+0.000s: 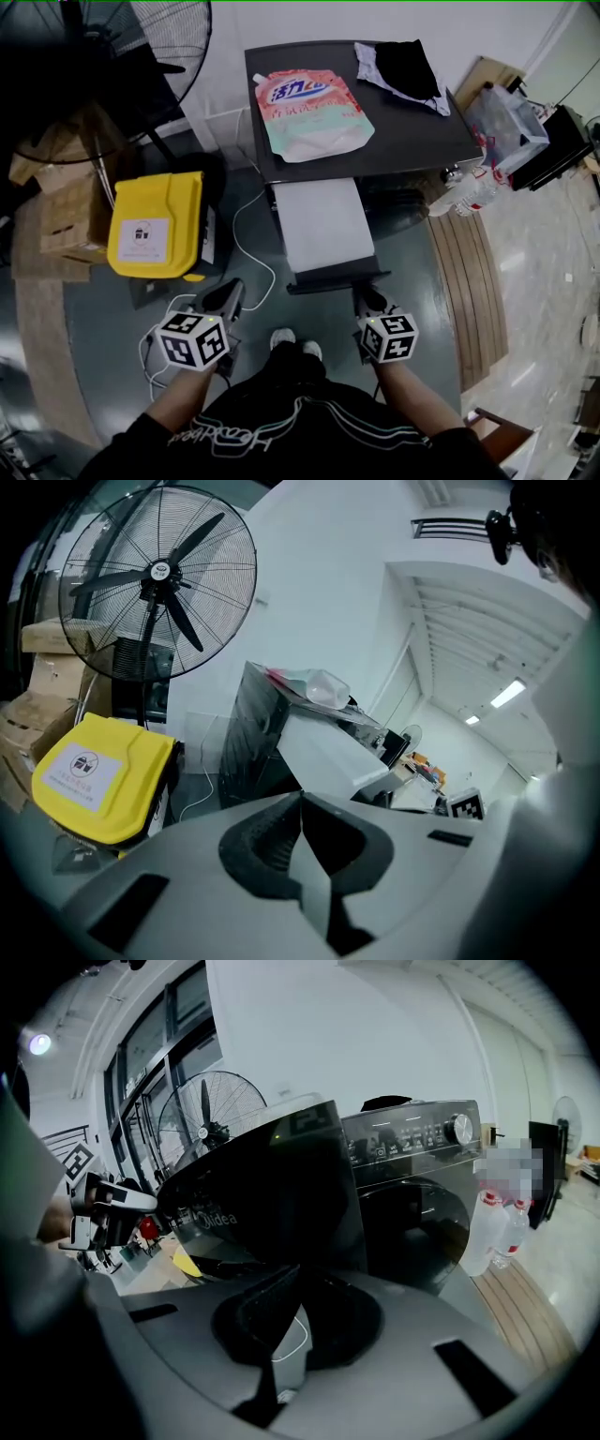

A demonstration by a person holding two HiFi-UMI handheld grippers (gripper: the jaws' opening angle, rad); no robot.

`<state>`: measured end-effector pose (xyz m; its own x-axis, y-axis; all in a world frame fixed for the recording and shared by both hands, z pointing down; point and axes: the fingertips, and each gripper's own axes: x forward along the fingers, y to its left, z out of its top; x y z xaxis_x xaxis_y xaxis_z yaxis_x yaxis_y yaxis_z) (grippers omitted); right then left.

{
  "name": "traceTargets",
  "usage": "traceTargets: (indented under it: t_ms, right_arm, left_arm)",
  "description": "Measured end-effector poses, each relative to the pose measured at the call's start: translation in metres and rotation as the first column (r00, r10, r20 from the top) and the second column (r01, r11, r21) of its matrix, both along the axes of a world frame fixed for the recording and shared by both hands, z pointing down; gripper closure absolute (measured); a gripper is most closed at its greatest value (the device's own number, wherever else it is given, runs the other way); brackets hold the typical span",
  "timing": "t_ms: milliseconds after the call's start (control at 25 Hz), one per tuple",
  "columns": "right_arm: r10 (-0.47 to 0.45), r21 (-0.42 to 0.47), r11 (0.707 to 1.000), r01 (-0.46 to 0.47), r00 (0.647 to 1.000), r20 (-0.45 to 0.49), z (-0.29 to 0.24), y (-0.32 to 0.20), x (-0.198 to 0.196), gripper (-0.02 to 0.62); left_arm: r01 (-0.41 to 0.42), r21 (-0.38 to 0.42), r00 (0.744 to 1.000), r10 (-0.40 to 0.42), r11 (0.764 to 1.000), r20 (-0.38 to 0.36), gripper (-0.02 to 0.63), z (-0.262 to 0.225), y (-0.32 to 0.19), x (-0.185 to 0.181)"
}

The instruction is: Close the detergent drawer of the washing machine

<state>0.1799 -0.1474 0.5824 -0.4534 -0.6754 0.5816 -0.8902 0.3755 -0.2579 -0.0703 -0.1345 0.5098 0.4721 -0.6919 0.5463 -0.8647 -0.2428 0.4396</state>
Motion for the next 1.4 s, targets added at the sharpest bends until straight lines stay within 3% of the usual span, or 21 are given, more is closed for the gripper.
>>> traceTargets:
  t_ms: [680, 1400]
  right_arm:
    - [0.079, -0.019, 0.997, -0.079, 0.997, -0.007, 0.001, -0.025, -0.016, 0.571]
    - [0.098, 0.013, 0.995, -0.098, 0.995, 0.008, 0.002, -0.061, -0.040, 0.571]
  left_arm:
    - [-0.061, 0.068, 0.998, 0.063, 0.996, -0.026, 0.578, -0.017, -0.043, -0.024]
    - [-0.028, 0.072, 0.999, 0.030, 0.997, -0.039, 0.578, -0.013, -0.058, -0.057]
